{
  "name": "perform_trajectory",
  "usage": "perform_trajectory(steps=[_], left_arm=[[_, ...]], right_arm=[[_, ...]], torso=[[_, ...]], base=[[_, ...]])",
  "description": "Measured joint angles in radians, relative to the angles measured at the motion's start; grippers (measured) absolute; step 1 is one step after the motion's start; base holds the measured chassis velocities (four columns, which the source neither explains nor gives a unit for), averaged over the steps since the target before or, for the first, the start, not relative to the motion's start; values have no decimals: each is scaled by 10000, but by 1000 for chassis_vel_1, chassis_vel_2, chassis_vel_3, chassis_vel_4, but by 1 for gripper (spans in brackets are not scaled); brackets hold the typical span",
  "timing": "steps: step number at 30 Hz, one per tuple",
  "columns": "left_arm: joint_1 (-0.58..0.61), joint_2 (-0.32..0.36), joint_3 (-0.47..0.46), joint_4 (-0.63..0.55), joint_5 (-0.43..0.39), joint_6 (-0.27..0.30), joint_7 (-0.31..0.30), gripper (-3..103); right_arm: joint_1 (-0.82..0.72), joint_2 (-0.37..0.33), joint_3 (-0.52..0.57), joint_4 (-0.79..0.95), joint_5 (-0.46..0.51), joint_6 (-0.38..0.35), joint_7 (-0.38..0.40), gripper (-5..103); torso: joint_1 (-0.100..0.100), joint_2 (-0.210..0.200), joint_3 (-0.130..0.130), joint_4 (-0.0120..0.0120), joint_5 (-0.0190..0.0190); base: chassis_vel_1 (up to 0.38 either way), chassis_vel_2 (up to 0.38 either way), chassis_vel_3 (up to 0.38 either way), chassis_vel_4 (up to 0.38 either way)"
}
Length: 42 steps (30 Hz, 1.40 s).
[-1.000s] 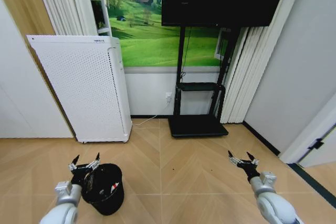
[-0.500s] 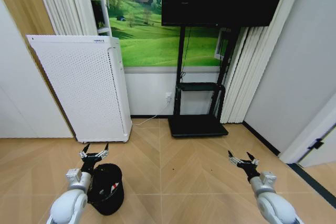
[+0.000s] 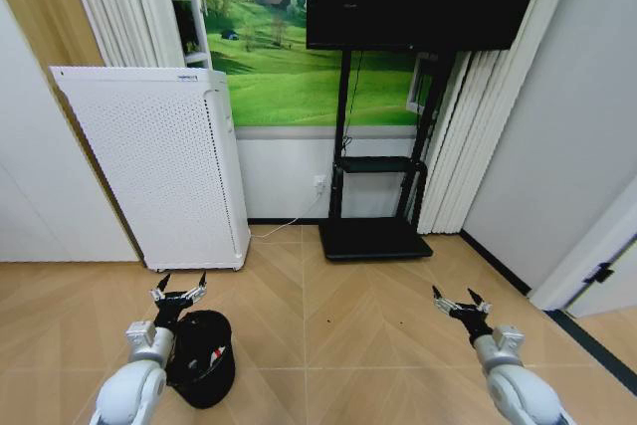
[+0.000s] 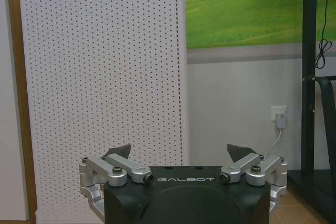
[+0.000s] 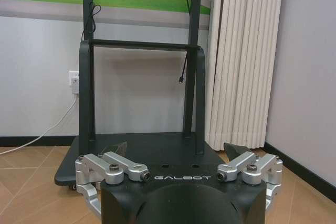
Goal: Pick up the trash bin and place the garbage on the floor into it.
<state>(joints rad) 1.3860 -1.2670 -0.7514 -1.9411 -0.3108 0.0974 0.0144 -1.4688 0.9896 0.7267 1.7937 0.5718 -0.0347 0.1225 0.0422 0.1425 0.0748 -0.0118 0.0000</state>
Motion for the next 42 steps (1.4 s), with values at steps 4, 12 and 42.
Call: perform_trajectory(steps=[4,12,42], left_arm=[[2,0,-4,4,0,0,0,100],[5,-1,-8,4,0,0,0,100],[7,-1,-10,5,0,-1,0,100]], right_arm=[[0,0,0,-1,0,0,0,100],[0,-1,0,0,0,0,0,100],[0,0,0,0,0,0,0,100]], torso=[[42,190,150,0,0],[114,526,412,0,0],[455,1819,1364,0,0]], base=[[0,0,0,0],[0,0,0,0],[0,0,0,0]])
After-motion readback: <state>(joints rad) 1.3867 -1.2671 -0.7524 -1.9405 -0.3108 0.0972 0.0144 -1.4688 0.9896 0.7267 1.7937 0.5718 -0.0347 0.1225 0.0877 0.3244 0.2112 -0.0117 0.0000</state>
